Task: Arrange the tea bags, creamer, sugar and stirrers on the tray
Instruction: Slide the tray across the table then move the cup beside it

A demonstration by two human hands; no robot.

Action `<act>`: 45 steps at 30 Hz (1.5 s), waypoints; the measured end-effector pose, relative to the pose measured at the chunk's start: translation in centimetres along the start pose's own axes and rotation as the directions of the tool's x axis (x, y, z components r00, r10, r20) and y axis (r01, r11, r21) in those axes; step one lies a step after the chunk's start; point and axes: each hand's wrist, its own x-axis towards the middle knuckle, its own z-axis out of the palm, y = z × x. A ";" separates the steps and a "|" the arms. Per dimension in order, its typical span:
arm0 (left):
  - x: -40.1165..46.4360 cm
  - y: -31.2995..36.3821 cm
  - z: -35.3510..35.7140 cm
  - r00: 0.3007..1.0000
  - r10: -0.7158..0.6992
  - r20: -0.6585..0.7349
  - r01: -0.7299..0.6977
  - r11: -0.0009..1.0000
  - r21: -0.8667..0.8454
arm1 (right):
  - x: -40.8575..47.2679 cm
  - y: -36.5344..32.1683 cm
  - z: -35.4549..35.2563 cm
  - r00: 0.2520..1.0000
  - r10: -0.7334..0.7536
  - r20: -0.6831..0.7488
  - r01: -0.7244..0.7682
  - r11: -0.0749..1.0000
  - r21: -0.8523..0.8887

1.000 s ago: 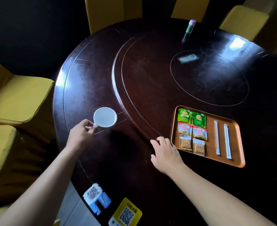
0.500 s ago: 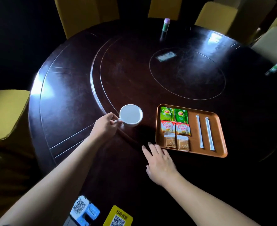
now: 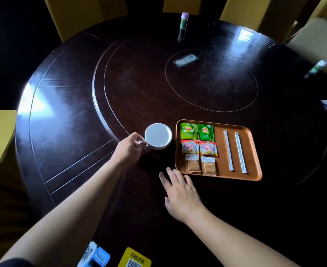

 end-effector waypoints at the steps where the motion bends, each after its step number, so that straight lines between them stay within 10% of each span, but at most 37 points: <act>1: 0.0 -0.1 0.1 1.000 0.012 -0.002 -0.012 1.000 0.022 | 0.0 0.0 0.0 1.000 0.000 -0.001 0.000 1.000 0.005; 15: -0.5 3.9 1.6 0.994 0.103 -0.038 -0.088 0.953 0.290 | 0.1 -0.3 0.6 0.999 0.040 0.005 -0.040 0.999 -0.017; 45: -3.3 0.1 2.3 0.949 0.301 -0.097 -0.280 0.942 0.183 | -1.5 0.3 -0.2 0.998 0.037 0.041 -0.042 0.992 0.121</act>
